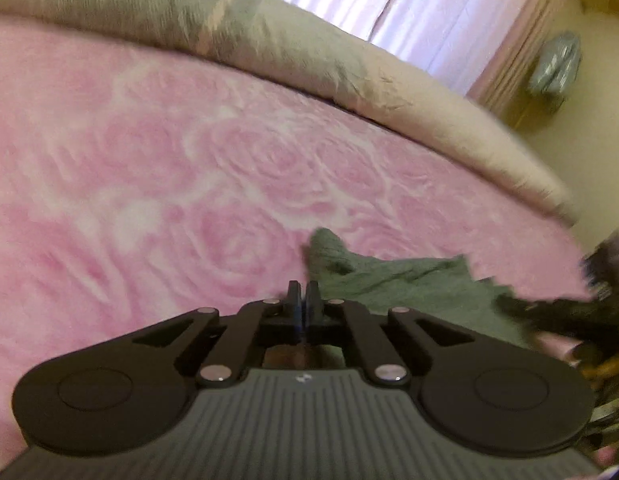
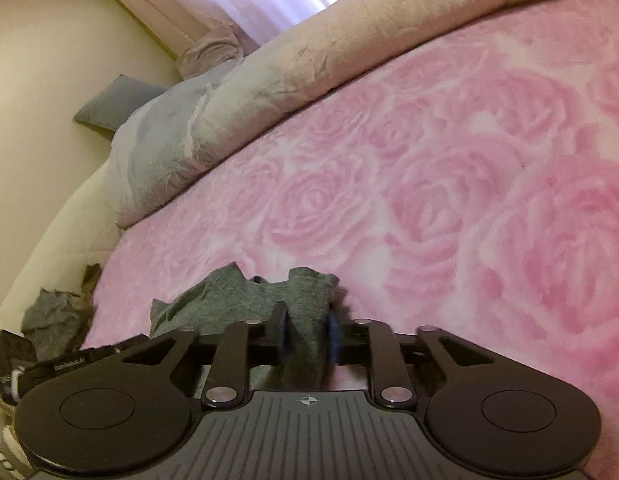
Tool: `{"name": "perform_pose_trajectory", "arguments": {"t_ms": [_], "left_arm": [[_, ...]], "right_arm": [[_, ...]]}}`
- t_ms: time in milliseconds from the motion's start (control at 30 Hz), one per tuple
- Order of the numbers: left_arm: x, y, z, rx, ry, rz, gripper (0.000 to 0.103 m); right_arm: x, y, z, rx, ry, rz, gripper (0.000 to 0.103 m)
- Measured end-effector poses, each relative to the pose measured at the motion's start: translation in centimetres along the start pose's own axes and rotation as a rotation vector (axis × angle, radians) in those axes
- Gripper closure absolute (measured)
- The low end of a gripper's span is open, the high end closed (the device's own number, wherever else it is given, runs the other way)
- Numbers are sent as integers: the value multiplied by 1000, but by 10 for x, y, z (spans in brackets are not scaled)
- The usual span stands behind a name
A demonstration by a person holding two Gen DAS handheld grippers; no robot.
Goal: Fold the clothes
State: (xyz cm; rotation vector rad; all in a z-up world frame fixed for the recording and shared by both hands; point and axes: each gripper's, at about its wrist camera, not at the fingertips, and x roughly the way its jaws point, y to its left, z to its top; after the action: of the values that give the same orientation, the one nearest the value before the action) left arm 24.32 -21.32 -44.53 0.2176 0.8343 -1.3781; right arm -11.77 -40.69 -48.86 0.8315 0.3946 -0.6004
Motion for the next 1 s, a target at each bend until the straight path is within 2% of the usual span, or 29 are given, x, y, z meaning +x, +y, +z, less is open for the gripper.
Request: {"name": "perform_pose_trajectory", "arguments": {"t_ms": [100, 167, 200, 300, 367, 433, 567, 600, 667, 800, 833, 900, 967, 1000], "left_arm": [[-21, -11, 13, 21, -63, 69, 100], [-32, -24, 21, 17, -84, 2, 101], [-34, -32, 23, 25, -77, -53, 101], [-8, -63, 19, 104, 66, -209, 100], [23, -79, 11, 153, 145, -223, 100], [48, -79, 7, 166, 155, -190, 100], [63, -43, 6, -3, 100, -201, 100], [61, -38, 5, -13, 83, -190, 100], [53, -35, 6, 9, 48, -138, 100], [5, -13, 4, -35, -12, 17, 101], [-13, -6, 2, -64, -22, 44, 97], [-53, -1, -8, -87, -27, 39, 97], [-90, -13, -27, -60, -28, 5, 97], [-103, -24, -40, -41, -15, -21, 97]], "right_arm": [[-19, 24, 3, -105, -63, -59, 73], [-29, 40, 4, -176, -93, -89, 73], [-23, 49, 1, -220, -67, -73, 74], [-5, 73, -11, -351, 11, -24, 74], [8, 76, -15, -396, 30, -21, 73], [21, 71, -17, -416, 30, -36, 74], [46, 59, -20, -441, 26, -62, 70], [44, 47, -17, -391, 17, -54, 67], [39, 25, -12, -300, -1, -49, 67], [-2, 5, -6, -222, -50, -195, 67], [-22, 2, -8, -179, -52, -176, 67], [-63, -2, -15, -104, -58, -136, 67], [-103, 15, -38, -121, -63, -84, 67], [-110, 29, -53, -156, -47, -69, 67]]}}
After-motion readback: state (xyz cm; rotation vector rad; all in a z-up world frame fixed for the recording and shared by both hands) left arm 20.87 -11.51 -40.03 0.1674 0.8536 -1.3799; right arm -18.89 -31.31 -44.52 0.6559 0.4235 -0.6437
